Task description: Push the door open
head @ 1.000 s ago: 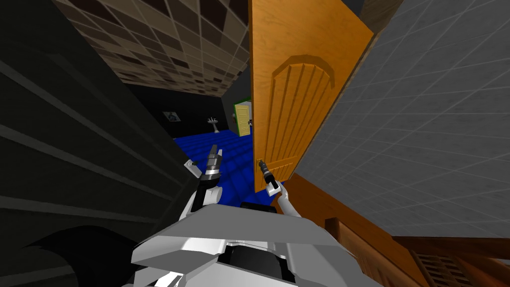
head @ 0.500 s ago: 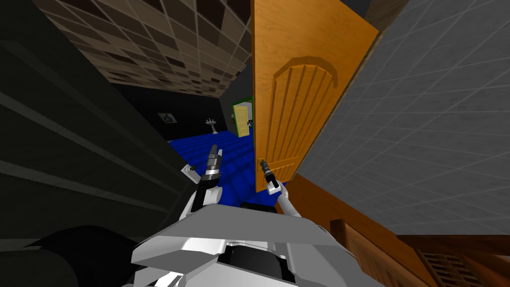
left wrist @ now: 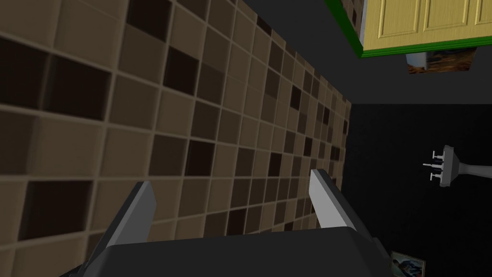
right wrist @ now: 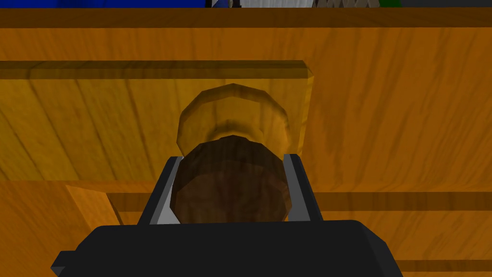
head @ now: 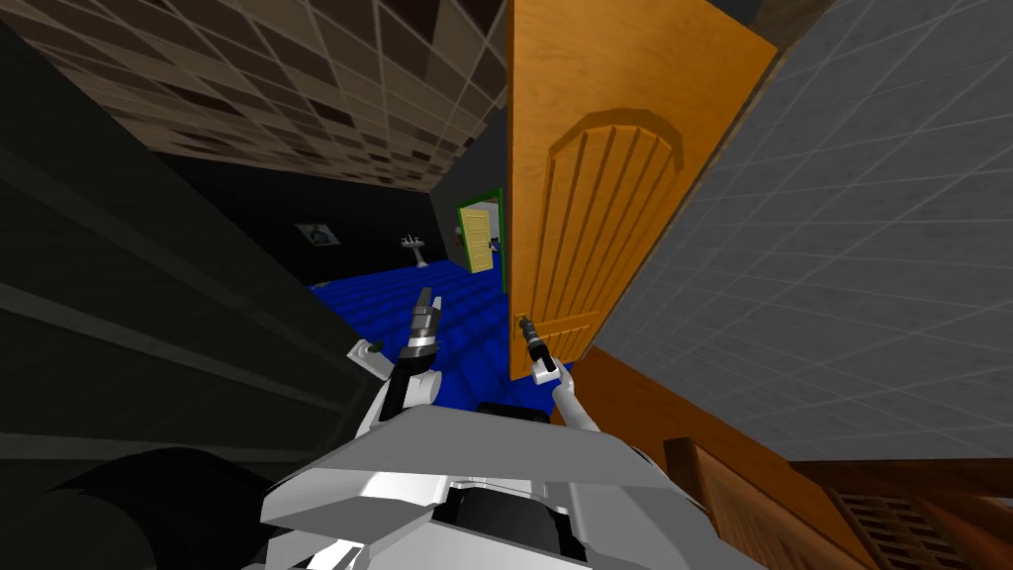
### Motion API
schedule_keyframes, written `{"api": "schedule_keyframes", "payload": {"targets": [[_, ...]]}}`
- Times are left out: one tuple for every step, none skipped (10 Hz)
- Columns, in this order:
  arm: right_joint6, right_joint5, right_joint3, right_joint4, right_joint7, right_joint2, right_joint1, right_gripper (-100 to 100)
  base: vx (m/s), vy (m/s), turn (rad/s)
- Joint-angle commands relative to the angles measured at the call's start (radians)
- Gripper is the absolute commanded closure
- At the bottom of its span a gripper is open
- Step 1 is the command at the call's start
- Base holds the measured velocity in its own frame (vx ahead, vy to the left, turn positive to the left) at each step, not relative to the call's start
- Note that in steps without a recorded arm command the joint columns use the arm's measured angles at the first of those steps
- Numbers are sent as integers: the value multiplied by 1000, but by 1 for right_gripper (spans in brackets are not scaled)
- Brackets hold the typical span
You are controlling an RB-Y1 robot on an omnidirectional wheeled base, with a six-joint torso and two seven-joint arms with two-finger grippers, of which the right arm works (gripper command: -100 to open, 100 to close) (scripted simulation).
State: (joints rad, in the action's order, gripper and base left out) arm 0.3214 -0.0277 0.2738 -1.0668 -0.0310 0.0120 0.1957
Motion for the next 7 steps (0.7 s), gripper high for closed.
{"api": "schedule_keyframes", "payload": {"targets": [[0, -3, -14, -2, 6, 16, 3, 100, 217, 64, -74], [0, -4, -21, -2, 10, 25, 3, 100, 240, 67, -70], [0, -4, -21, -2, 10, 25, 3, 100, 149, 49, -92], [0, -7, -34, -3, 18, 36, 2, 100, 170, 57, -220], [-7, -5, -13, -15, 24, 41, -11, -100, -20, -40, -136], [-7, -4, -9, -18, 27, 41, -15, -100, -159, -100, -20], [-9, -4, -2, -26, 33, 39, -23, -100, -173, -63, -36]]}}
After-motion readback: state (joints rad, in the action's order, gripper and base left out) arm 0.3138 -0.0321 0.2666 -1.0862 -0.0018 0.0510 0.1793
